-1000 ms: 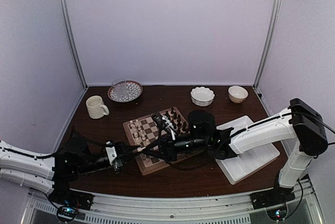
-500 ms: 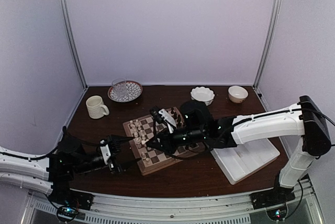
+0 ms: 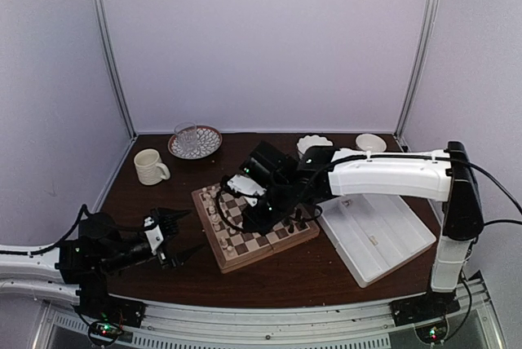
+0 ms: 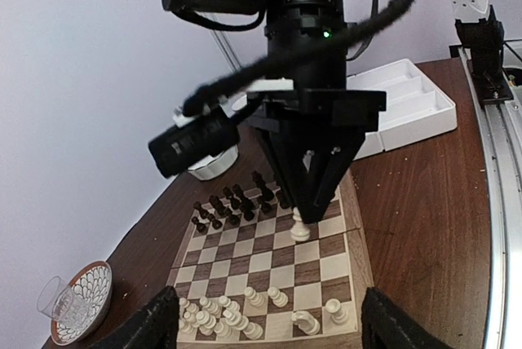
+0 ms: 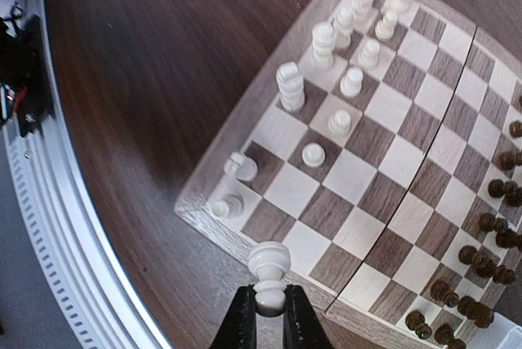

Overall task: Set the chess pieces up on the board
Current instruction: Place the pawn at g2.

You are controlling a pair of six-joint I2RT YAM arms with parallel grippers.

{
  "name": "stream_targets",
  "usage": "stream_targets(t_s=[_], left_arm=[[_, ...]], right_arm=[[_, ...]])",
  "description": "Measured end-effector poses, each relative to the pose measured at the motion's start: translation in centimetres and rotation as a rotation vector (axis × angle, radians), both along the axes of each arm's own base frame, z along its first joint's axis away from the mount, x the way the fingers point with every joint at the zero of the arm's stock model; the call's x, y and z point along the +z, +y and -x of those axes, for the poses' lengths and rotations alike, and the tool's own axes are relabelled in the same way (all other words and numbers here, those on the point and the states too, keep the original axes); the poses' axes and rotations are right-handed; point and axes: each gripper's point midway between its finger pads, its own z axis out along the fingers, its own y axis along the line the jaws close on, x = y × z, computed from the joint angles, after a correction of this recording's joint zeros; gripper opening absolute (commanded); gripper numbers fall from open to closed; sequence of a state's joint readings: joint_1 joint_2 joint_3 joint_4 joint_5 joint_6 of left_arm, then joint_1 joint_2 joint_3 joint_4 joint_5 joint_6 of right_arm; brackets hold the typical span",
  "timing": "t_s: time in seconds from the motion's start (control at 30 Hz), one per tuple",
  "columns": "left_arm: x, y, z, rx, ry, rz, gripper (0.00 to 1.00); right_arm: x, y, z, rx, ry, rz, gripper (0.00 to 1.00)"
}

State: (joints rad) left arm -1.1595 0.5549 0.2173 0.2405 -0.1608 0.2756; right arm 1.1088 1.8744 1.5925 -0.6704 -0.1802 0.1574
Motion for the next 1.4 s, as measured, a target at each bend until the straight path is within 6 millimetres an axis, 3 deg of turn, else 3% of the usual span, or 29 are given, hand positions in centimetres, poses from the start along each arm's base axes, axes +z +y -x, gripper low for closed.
stream_targets(t_s=[0.1,0.23,0.57,1.07,1.4], left_arm=[[-0.3,0.2,-0.3,0.019,0.005,-0.013,0.78],[-0.8,0.4,-0.5,0.037,0.020,-0.023,0.79],[-1.2,1.0,-1.2,0.094,0.057,-0.042,0.80],[-1.2,1.4,-1.4,0.119,0.079,-0.051,0.79],[-0.7,2.0,-1.6,0.145,0.078,-0.032,0.78]], right_arm=[[-2.7,-0.9,0.1,0.005,0.027,0.127,0.00],[-4.7,-1.4,0.1,0.009,0.054,0.226,0.00],[-4.3,0.1,-0.6,0.010,0.058,0.251,0.00],[-7.4,2.1,-1.7,0.009,0.080,0.303,0.00],[-8.6,2.1,-1.7,0.010,0.095,0.333,0.04]])
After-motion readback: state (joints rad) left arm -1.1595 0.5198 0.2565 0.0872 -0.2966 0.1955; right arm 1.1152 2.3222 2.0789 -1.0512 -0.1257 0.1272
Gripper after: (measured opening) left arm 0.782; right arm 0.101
